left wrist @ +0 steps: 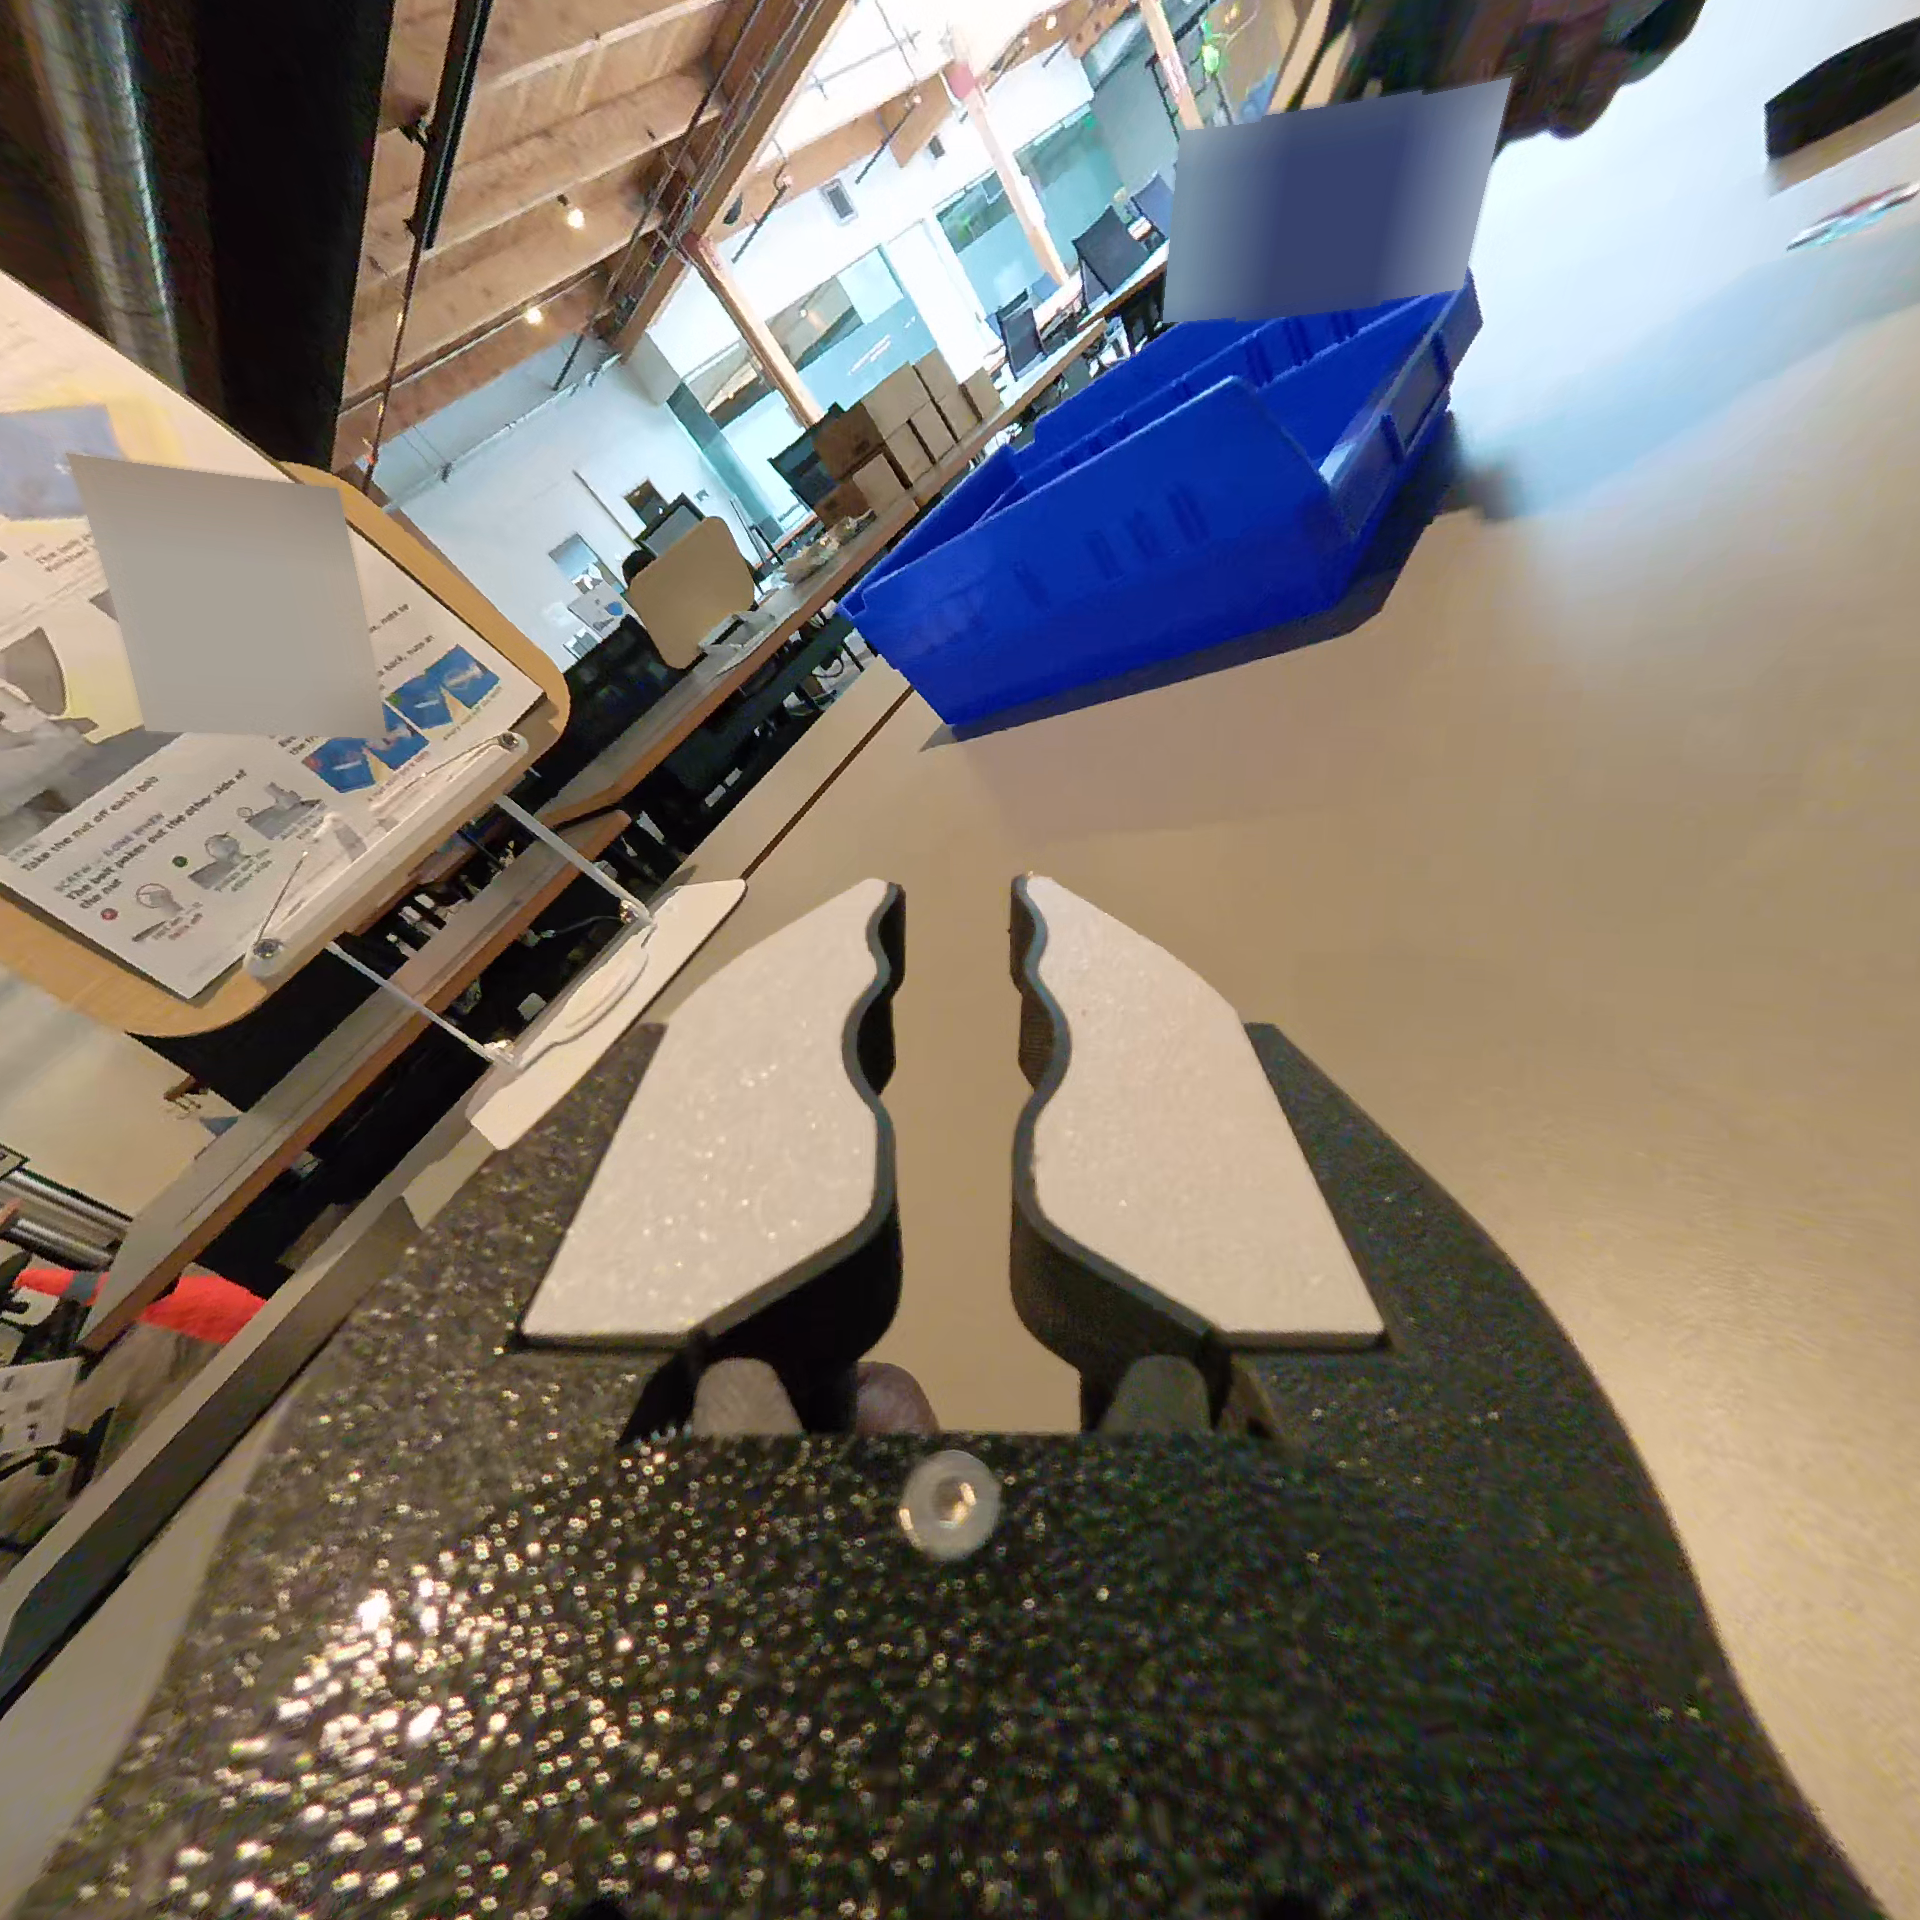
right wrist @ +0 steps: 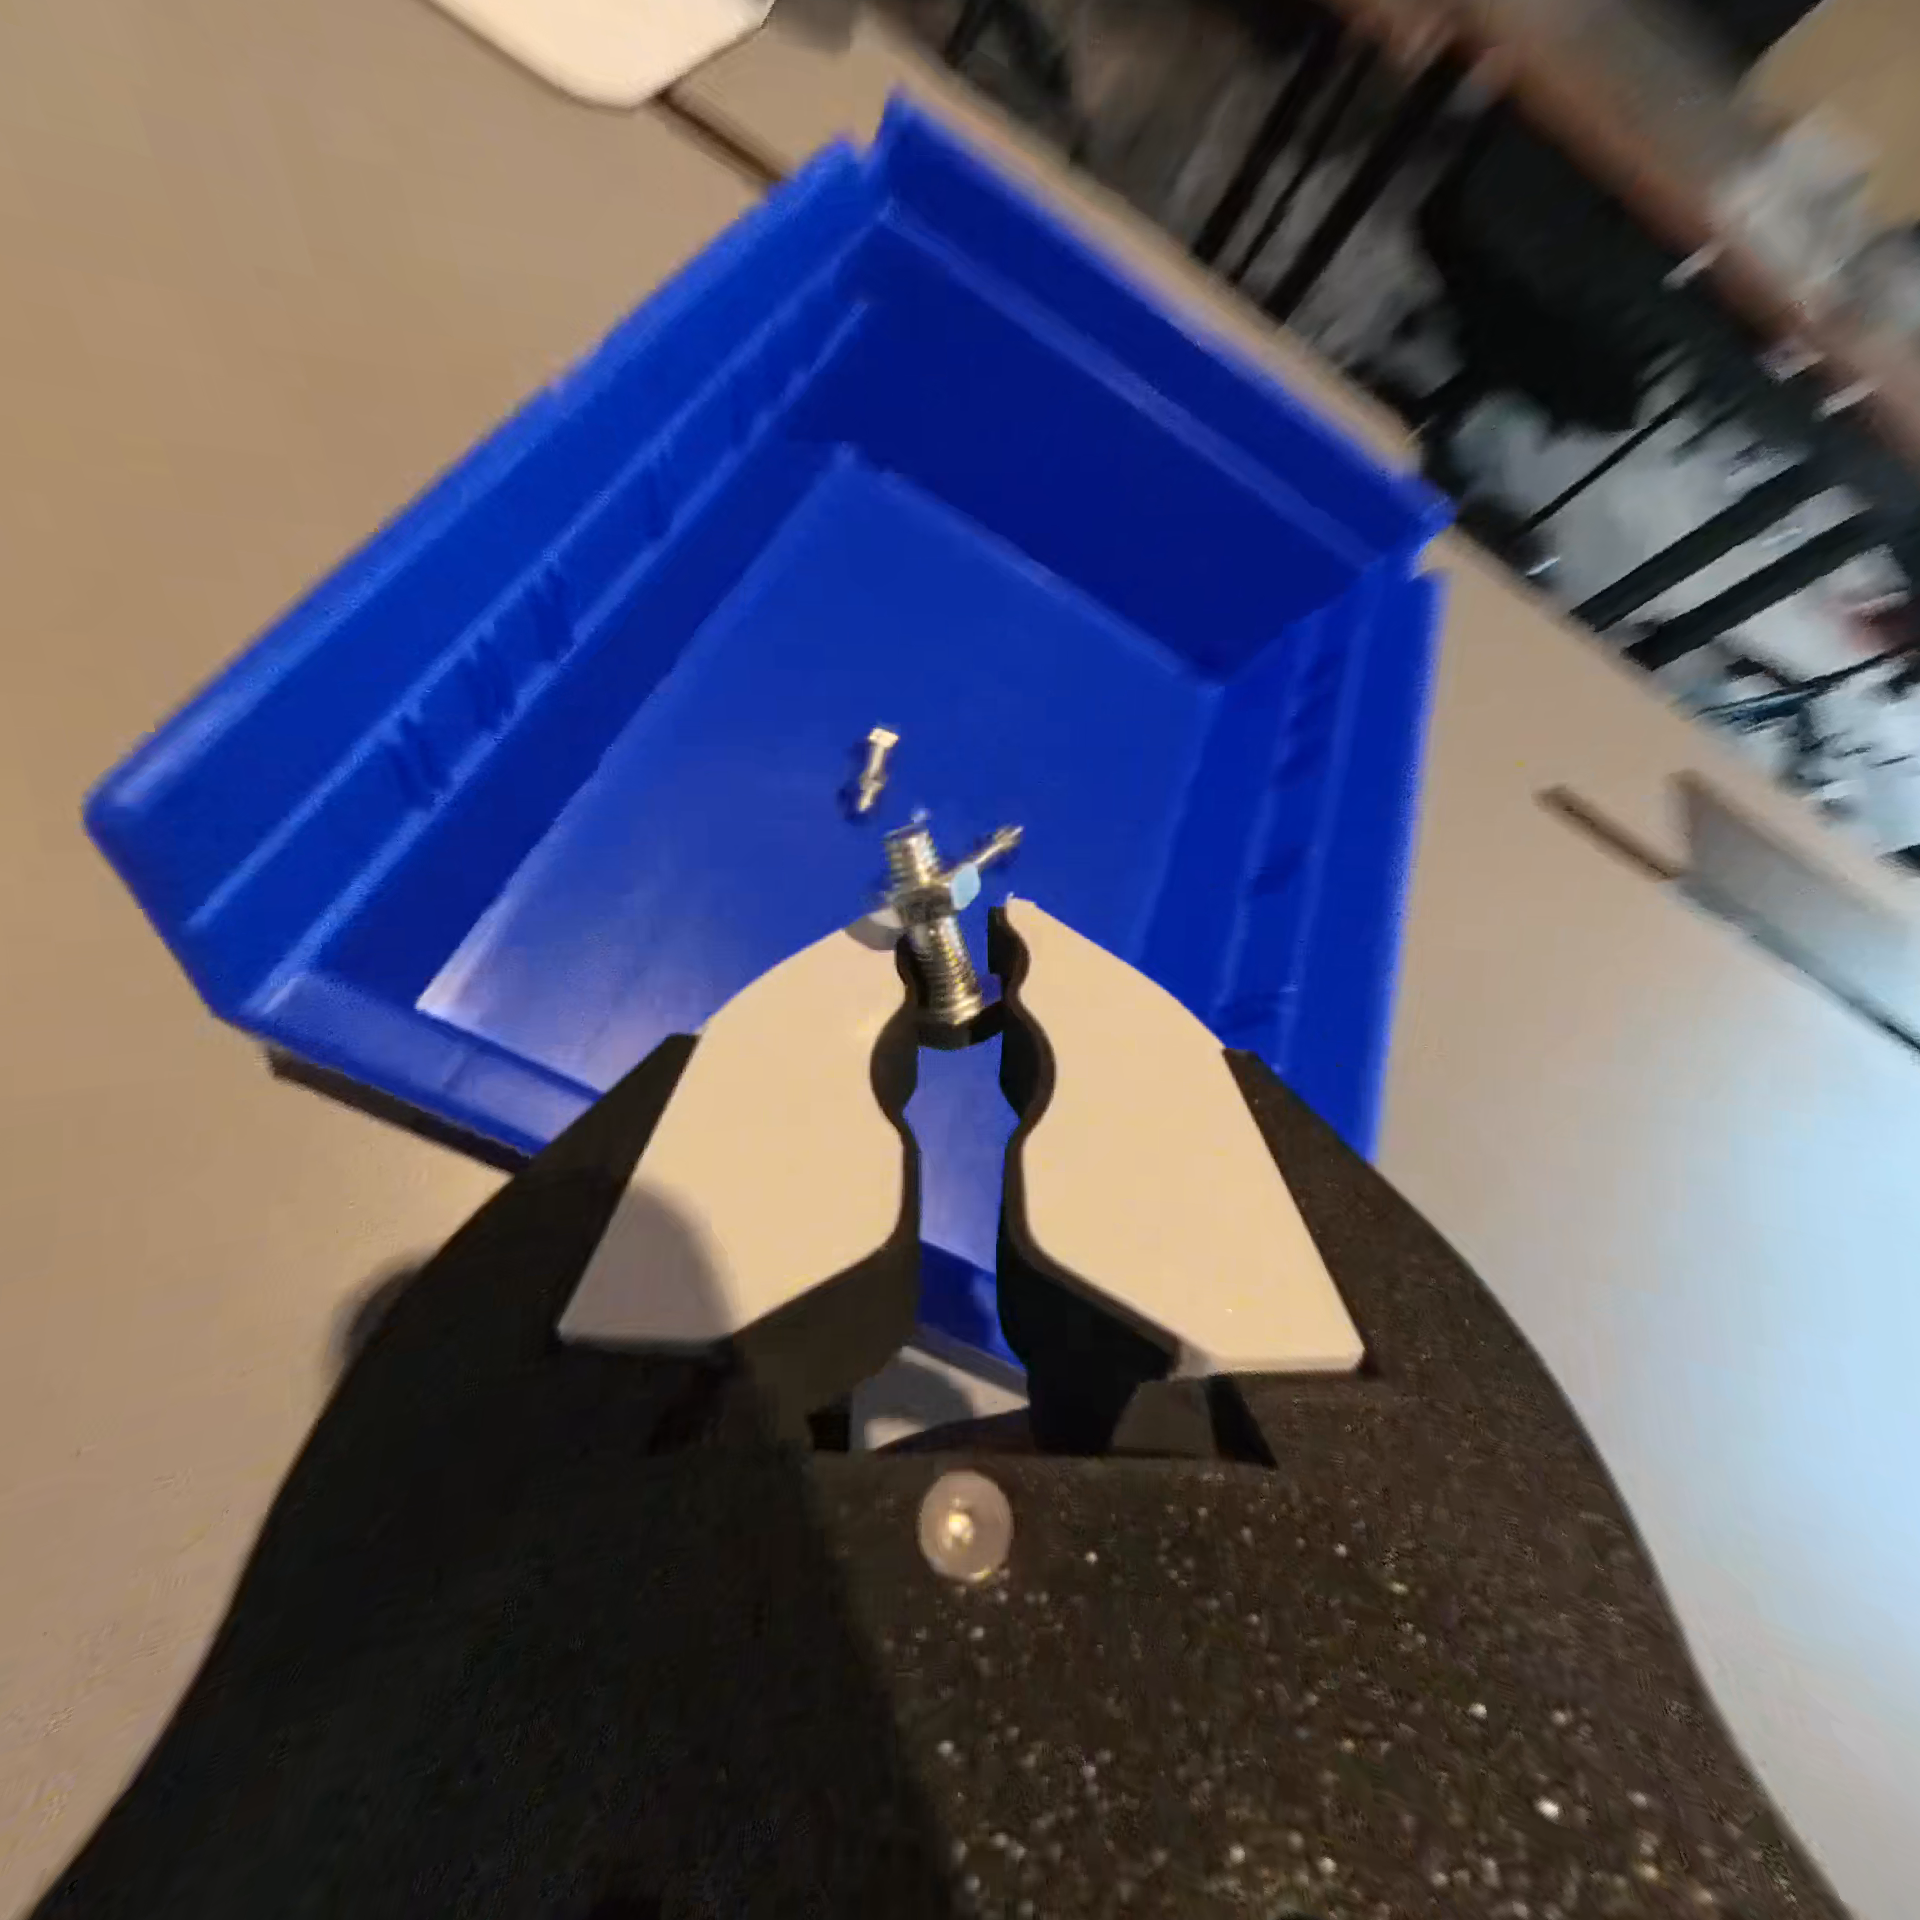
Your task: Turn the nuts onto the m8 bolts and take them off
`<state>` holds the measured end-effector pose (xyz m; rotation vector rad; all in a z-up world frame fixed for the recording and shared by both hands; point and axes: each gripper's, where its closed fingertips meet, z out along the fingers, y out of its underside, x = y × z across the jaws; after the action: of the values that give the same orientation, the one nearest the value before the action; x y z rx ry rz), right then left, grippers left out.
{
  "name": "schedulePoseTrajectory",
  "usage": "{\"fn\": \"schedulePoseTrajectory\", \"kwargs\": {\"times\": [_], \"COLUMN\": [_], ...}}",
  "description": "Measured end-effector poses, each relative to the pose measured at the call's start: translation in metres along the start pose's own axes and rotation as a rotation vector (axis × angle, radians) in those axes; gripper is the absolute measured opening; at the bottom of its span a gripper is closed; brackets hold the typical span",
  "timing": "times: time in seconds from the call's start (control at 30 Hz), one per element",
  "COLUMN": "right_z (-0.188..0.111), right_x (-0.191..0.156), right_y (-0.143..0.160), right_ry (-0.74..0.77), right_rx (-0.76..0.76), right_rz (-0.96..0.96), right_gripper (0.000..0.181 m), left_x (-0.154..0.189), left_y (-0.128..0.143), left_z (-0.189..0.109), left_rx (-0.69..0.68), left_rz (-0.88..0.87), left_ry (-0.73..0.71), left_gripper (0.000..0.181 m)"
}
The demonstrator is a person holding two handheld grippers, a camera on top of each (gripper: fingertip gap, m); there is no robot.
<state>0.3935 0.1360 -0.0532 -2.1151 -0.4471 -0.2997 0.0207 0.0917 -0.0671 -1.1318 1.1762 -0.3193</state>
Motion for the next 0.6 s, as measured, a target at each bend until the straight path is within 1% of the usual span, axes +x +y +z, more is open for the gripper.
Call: {"fn": "schedulePoseTrajectory", "kwargs": {"times": [0.1,0.17,0.3,0.4,0.5,0.6], "right_z": [0.023,0.035,0.052,0.06,0.069,0.076], "right_x": [-0.012,-0.018,-0.022,-0.033,-0.04,-0.045], "right_y": [0.019,0.03,0.04,0.045,0.057,0.065], "right_ry": [-0.16,-0.225,-0.253,-0.297,-0.317,-0.337], "right_rx": [-0.101,-0.172,-0.286,-0.366,-0.474,-0.542], "right_rz": [0.039,0.036,-0.019,-0.091,-0.156,-0.186], "right_gripper": [0.01,0.01,0.01,0.01,0.01,0.011], "left_x": [0.004,0.007,0.008,0.009,0.009,0.009], "left_y": [0.002,0.004,0.005,0.005,0.006,0.005], "left_z": [0.001,0.001,0.002,0.002,0.001,0.001], "left_rx": [-0.01,-0.023,-0.032,-0.032,-0.035,-0.033], "left_rz": [0.014,0.029,0.037,0.032,0.035,0.034], "left_ry": [0.006,0.012,0.018,0.02,0.019,0.021], "left_gripper": [0.018,0.018,0.018,0.018,0.018,0.018]}}
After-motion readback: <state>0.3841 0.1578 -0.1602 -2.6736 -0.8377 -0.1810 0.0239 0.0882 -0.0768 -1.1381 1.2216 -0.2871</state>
